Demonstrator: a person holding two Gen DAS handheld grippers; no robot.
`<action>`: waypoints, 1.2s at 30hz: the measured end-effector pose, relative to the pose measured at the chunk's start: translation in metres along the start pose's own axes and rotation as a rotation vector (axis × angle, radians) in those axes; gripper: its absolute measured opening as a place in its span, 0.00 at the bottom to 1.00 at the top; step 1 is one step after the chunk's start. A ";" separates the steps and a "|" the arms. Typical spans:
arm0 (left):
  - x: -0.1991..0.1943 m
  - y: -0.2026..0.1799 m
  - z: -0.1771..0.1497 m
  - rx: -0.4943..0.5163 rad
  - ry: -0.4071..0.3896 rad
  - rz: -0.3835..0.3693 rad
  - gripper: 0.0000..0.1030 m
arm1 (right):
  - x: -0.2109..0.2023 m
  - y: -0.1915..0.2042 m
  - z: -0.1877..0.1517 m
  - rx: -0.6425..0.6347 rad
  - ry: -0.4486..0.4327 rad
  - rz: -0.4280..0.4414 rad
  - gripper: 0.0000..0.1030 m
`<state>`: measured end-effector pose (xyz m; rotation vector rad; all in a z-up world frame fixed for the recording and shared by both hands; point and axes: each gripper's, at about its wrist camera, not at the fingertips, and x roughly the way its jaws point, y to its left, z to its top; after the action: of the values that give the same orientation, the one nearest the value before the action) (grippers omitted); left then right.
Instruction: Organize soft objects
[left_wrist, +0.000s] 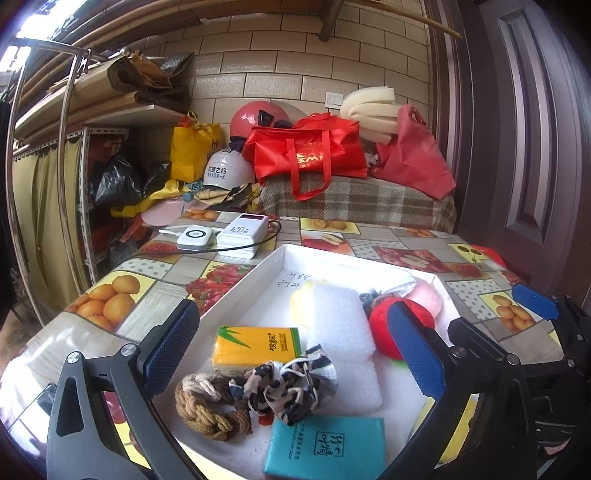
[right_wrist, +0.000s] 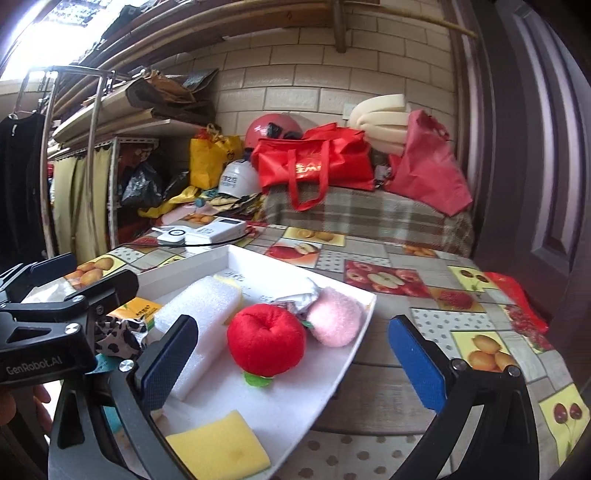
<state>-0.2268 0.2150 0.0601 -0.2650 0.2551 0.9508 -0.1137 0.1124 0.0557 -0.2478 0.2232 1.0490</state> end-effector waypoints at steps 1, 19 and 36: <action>-0.002 -0.002 -0.001 0.008 -0.003 0.003 1.00 | -0.002 -0.002 -0.001 0.006 0.008 -0.003 1.00; -0.063 -0.047 -0.027 0.121 0.051 -0.029 1.00 | -0.112 -0.075 -0.030 0.232 -0.127 -0.109 1.00; -0.097 -0.070 -0.039 0.125 0.045 0.044 1.00 | -0.155 -0.081 -0.047 0.190 -0.167 -0.117 1.00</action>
<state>-0.2266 0.0896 0.0633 -0.1668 0.3614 0.9695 -0.1202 -0.0685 0.0649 -0.0012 0.1549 0.9200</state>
